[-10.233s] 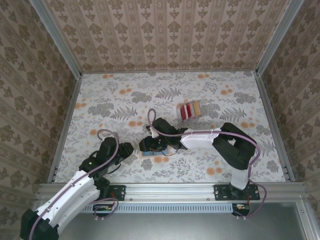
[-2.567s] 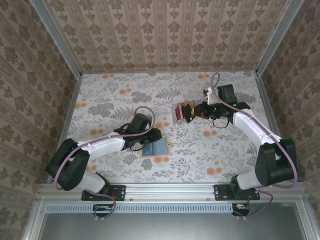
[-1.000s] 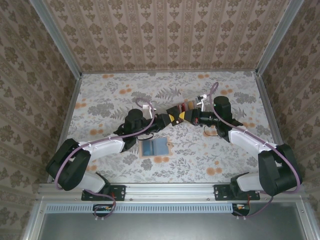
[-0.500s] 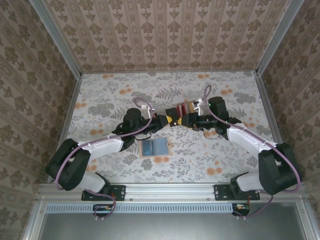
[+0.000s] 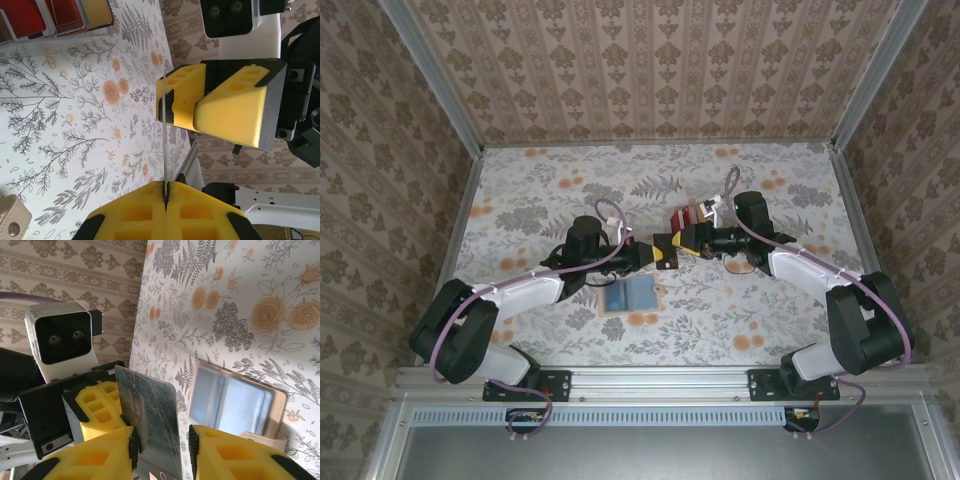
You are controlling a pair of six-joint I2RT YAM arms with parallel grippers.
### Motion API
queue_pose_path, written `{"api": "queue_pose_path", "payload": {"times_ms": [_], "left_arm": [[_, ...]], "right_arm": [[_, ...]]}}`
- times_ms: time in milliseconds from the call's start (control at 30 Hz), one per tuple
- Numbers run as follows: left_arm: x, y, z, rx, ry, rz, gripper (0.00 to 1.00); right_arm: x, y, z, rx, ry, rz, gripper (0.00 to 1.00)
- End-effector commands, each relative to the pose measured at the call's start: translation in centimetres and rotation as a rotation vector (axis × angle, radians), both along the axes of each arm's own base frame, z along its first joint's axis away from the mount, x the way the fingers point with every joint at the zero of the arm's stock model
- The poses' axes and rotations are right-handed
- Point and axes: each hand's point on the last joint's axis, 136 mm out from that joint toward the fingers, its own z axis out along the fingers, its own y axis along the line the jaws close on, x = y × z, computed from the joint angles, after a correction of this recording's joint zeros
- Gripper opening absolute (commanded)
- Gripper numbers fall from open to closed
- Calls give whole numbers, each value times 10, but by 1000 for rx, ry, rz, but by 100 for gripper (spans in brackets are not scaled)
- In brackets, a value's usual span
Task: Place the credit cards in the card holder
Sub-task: Insert the credit card into the card slot.
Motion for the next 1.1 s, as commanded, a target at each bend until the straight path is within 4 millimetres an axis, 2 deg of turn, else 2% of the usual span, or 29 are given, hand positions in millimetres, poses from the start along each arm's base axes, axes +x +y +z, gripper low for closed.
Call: {"api": "queue_pose_path", "payload": {"times_ms": [0, 267, 467, 533, 633, 667, 700, 733, 800, 900, 1067], "left_arm": [[-2, -3, 23, -32, -70, -42, 0], [0, -3, 25, -39, -72, -38, 0], [4, 3, 17, -22, -58, -2, 0], [5, 6, 11, -3, -46, 11, 0], [8, 11, -1, 43, -30, 36, 0], [9, 13, -5, 56, -24, 46, 2], [10, 16, -9, 70, -14, 58, 13], [12, 20, -14, 85, -1, 76, 27], [13, 30, -26, 129, 32, 105, 37], [16, 51, -43, 213, 60, 166, 39], [7, 94, -68, 366, 101, 259, 39]], "right_arm": [[-6, 8, 6, 52, 6, 44, 33], [-9, 9, -7, 45, 40, 51, 32], [-11, 14, -4, 63, 39, 64, 19], [-13, 17, -1, 77, 35, 84, 11], [-13, 18, -2, 85, 42, 89, 5], [-13, 19, -2, 85, 42, 90, 3], [-13, 19, -2, 82, 43, 88, 2], [-13, 20, -4, 77, 46, 85, 1], [-13, 21, -11, 48, 48, 73, 1], [-18, 28, -29, -28, 60, 72, 1], [-26, 49, -58, -127, 72, 71, 1]]}}
